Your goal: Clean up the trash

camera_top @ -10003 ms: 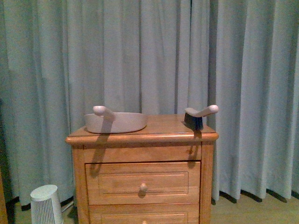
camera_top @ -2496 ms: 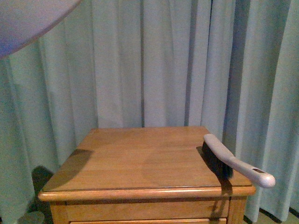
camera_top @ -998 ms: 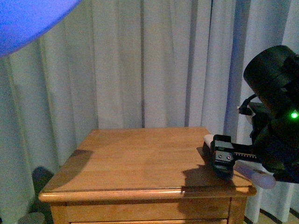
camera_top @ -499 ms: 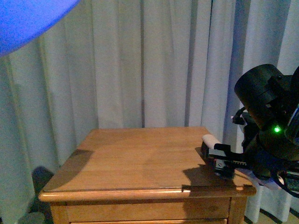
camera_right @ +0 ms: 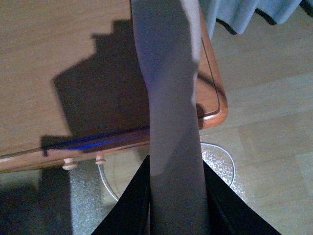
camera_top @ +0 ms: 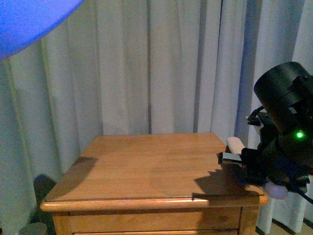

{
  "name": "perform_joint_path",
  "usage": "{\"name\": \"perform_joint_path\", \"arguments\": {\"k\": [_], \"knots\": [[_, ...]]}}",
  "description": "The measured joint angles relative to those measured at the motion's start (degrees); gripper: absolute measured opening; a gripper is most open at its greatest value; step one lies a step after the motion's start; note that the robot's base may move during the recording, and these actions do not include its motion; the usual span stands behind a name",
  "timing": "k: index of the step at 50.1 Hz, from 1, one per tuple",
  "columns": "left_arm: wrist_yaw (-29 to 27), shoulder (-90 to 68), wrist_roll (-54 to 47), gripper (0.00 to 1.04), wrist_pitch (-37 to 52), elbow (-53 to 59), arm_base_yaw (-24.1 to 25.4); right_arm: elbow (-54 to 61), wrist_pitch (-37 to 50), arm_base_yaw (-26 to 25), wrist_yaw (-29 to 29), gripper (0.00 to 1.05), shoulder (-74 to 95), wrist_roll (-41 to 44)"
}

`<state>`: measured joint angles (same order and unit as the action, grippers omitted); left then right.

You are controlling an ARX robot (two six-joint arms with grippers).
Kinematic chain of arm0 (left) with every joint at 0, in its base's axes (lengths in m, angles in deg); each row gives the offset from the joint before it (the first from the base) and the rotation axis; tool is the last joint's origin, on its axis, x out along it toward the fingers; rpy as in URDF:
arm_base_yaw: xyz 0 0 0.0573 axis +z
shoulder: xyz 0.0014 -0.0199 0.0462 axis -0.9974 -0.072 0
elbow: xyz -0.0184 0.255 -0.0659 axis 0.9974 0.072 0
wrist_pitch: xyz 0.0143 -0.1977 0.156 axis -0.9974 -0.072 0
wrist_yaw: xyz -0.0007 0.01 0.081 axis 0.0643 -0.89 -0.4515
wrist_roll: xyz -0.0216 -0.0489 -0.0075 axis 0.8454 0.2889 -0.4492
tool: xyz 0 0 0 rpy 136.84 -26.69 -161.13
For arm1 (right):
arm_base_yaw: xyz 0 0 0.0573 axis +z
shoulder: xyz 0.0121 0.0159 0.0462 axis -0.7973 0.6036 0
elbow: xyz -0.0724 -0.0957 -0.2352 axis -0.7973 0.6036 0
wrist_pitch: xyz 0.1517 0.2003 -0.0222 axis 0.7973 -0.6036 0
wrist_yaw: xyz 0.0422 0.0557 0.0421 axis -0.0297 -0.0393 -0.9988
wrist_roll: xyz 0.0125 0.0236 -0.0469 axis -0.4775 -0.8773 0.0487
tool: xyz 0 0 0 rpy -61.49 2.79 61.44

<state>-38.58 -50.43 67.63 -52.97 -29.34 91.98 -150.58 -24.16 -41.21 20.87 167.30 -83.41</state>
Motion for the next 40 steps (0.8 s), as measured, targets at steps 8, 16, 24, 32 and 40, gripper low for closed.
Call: {"name": "perform_joint_path", "arguments": {"k": [8,16,24,32,40], "knots": [[0.0,0.0,0.0,0.28,0.0,0.0,0.0,4.3,6.9,0.0,4.6,0.21,-9.9,6.2],[0.0,0.0,0.0,0.28,0.0,0.0,0.0,9.2,12.8,0.1,8.6,0.21,-20.7,12.0],[0.0,0.0,0.0,0.28,0.0,0.0,0.0,17.8,15.9,0.7,13.5,0.21,-34.5,15.3],[0.0,0.0,0.0,0.28,0.0,0.0,0.0,27.4,16.4,4.5,19.0,0.21,-47.7,17.6],[0.0,0.0,0.0,0.28,0.0,0.0,0.0,32.7,15.8,10.6,26.4,0.21,-58.2,20.4]]}}
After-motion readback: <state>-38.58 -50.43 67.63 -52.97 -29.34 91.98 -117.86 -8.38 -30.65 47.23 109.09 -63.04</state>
